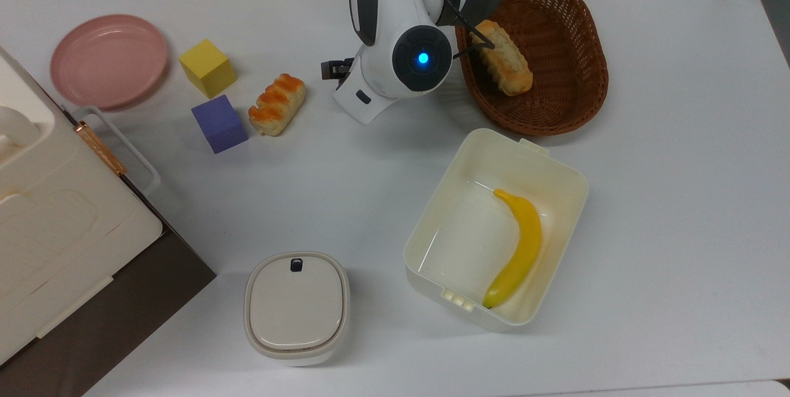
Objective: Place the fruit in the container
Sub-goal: 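Close the gripper around the red apple and lift it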
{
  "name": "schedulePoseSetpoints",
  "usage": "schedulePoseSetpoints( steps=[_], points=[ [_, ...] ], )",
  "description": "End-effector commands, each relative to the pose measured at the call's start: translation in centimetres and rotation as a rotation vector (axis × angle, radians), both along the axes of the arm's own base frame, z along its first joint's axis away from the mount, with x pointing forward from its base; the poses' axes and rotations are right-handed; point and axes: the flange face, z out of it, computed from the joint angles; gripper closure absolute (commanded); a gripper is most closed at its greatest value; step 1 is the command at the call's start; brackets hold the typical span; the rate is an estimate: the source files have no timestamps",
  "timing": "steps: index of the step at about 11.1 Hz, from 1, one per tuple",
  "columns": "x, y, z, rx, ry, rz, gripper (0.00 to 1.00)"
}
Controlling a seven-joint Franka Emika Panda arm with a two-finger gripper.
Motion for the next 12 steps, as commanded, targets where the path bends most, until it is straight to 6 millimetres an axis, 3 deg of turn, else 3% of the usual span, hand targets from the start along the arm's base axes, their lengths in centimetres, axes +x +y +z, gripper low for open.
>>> schedulePoseSetpoints(
  steps=[1,10,11,12],
  points=[
    [-0.2,0.1,0.8,-0.028,0.012,0.022,0.0],
    [-0.3,0.9,-1.9,-0.04,0.054,0.057,0.01],
    [-0.3,0.9,-1.8,-0.039,0.057,0.058,0.2],
    [-0.4,1.0,-1.6,-0.038,0.058,0.058,0.31]
  ],
)
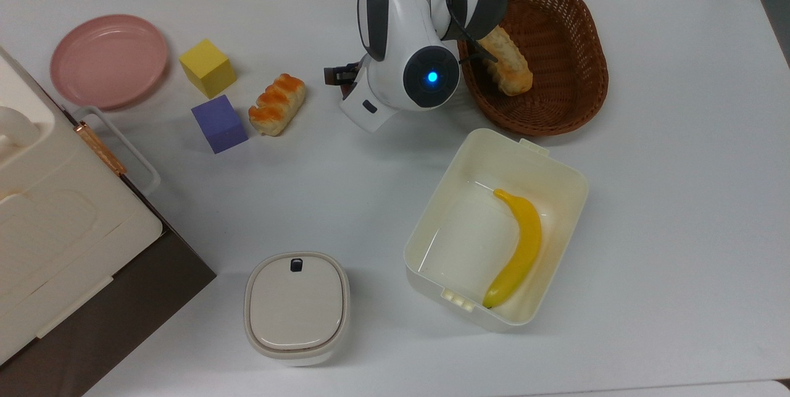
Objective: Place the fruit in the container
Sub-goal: 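Close the gripper around the red apple and lift it, then carry the red apple over the cream container beside the banana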
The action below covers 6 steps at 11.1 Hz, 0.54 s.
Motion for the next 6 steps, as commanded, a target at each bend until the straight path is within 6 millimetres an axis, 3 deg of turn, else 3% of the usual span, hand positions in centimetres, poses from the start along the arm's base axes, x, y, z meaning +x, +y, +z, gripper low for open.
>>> schedulePoseSetpoints(
  steps=[1,4,6],
  points=[
    [0.2,0.3,1.3,-0.014,-0.003,0.027,0.31],
    [0.9,0.5,5.1,-0.011,-0.046,0.014,0.31],
    [2.2,0.7,9.8,0.012,-0.144,0.006,0.31]
  ],
)
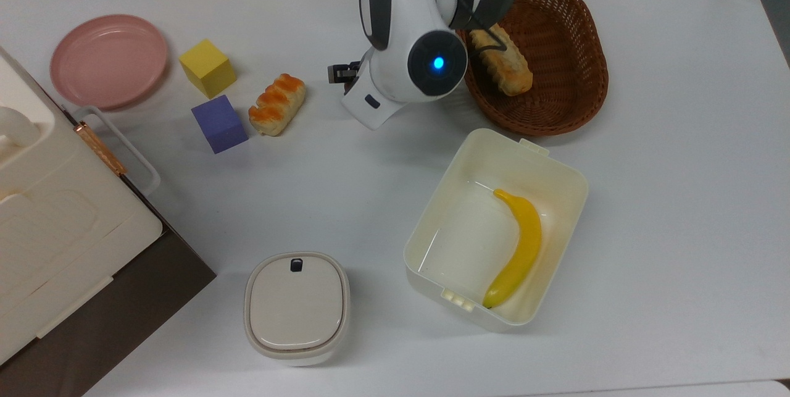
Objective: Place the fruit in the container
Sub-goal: 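Carry the red apple over the cream container beside the banana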
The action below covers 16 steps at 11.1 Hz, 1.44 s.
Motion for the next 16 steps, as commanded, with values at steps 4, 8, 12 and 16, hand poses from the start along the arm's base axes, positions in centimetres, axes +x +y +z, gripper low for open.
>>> schedulePoseSetpoints(
  steps=[4,8,12,16],
  points=[
    [1.7,3.0,13.9,0.019,-0.271,0.021,0.26],
    [4.0,7.2,14.9,0.046,-0.537,-0.016,0.26],
    [5.5,8.6,14.1,0.09,-0.632,0.009,0.16],
    [6.1,11.2,14.2,0.146,-0.733,0.055,0.16]
  ],
)
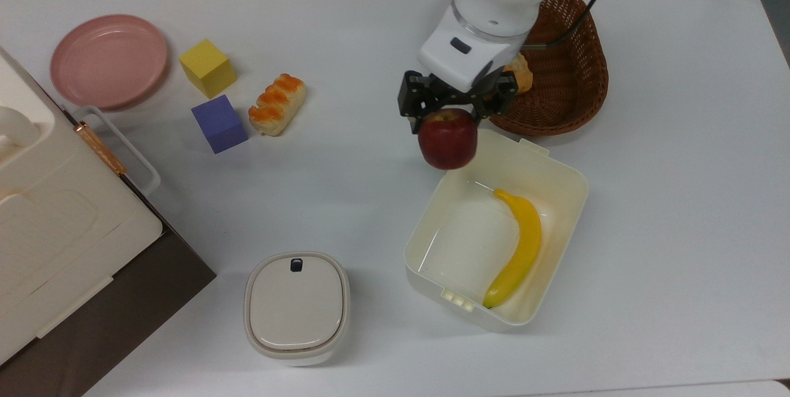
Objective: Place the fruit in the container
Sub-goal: 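Carry the red apple over the cream container beside the banana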
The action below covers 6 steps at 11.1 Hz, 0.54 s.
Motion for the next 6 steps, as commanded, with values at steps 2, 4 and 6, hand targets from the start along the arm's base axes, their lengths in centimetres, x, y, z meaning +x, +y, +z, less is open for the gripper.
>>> schedulePoseSetpoints(
  steps=[2,4,6],
  points=[
    [0.1,1.7,0.9,0.027,-0.092,0.021,0.16],
    [0.4,2.1,-0.6,0.034,-0.1,0.026,0.16],
    [-0.1,3.9,-0.8,0.035,-0.11,0.008,0.0]
  ],
)
